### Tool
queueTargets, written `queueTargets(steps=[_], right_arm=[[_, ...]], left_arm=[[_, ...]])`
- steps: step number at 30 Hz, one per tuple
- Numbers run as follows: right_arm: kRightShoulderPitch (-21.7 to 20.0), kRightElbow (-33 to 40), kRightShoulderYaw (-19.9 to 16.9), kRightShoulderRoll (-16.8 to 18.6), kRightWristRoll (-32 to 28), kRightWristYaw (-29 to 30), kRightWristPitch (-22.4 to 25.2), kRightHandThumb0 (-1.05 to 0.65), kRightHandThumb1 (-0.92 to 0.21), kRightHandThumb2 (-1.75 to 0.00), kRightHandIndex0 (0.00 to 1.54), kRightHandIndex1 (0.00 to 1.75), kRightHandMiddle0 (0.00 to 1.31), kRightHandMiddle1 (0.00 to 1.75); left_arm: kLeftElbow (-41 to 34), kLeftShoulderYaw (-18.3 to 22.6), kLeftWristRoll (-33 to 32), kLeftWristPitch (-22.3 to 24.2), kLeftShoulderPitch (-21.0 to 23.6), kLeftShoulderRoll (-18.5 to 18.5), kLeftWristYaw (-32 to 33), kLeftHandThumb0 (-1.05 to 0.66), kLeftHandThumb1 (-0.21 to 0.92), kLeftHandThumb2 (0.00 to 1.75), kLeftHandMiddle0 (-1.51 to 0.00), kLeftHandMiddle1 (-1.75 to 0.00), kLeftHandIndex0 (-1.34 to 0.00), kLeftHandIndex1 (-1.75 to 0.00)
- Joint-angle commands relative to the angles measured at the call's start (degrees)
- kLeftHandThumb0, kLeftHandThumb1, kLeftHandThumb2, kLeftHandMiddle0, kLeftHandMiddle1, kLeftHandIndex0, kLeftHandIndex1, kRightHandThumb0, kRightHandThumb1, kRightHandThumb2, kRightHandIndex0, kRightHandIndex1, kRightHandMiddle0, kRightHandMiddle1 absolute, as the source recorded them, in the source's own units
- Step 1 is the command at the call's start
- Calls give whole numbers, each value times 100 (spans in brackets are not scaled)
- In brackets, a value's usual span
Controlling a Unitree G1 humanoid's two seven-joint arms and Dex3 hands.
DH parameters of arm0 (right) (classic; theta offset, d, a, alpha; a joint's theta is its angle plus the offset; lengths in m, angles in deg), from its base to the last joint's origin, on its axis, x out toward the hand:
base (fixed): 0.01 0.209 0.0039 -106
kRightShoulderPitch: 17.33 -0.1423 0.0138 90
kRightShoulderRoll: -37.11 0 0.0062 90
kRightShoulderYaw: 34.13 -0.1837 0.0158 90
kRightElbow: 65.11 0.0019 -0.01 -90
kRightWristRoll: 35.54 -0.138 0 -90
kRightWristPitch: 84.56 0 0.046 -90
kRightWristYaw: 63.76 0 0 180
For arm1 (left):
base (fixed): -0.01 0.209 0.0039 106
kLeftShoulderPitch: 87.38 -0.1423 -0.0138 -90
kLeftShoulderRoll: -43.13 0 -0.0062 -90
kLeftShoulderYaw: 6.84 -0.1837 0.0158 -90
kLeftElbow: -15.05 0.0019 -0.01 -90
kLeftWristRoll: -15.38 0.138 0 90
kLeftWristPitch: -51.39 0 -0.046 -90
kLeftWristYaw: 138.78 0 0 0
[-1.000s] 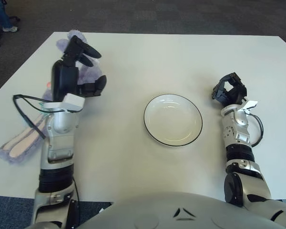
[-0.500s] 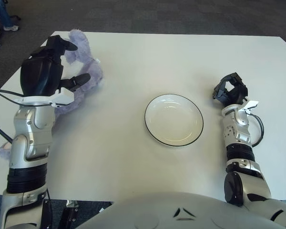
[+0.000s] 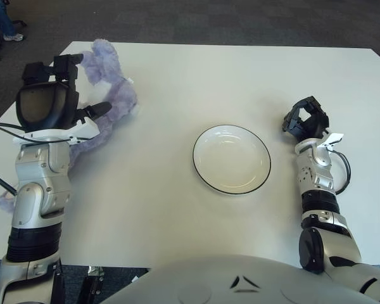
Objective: Put the doll into the plate.
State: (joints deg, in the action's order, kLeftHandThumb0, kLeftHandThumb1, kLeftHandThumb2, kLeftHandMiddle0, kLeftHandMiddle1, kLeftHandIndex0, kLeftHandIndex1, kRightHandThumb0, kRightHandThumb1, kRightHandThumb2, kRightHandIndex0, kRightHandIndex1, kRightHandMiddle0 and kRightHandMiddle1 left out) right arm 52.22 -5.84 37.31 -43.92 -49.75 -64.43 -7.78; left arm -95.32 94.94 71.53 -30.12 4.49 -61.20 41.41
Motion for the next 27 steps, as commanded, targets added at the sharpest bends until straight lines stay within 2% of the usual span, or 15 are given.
queueTargets(steps=[1,10,14,18,22,27], right_arm=[[163,-277,-20,53,-47,6,293,-46,-38,-124,121,175,57,175],[136,-341,-30,26,-72,-47,264,-46,-37,-124,121,175,57,175],[135,-356,-29,18,-73,-72,255,-47,-37,-125,121,175,57,175],[141,-363,-25,13,-68,-97,230,-47,-37,-125,121,175,57,175],[149,-362,-16,1,-59,-134,220,-47,-37,-125,121,175,57,175],[163,-343,-11,-22,-55,-165,232,-47,-37,-125,121,175,57,175]], left_arm=[[-98,-51,239,231,-53,-92,-162,-102,92,54,-9,-43,0,-49],[-266,-98,470,620,-128,-120,-626,-105,92,66,-9,-24,0,-36],[-386,-134,580,746,-165,-136,-861,-105,92,72,-10,-16,0,-21],[-522,-191,752,840,-230,-270,-1332,-105,92,83,-10,-10,0,-5],[-645,-239,935,908,-322,-539,-2089,-105,92,88,-7,-7,0,-1],[-601,-201,929,810,-466,-731,-2339,-105,92,88,-8,-6,0,0]])
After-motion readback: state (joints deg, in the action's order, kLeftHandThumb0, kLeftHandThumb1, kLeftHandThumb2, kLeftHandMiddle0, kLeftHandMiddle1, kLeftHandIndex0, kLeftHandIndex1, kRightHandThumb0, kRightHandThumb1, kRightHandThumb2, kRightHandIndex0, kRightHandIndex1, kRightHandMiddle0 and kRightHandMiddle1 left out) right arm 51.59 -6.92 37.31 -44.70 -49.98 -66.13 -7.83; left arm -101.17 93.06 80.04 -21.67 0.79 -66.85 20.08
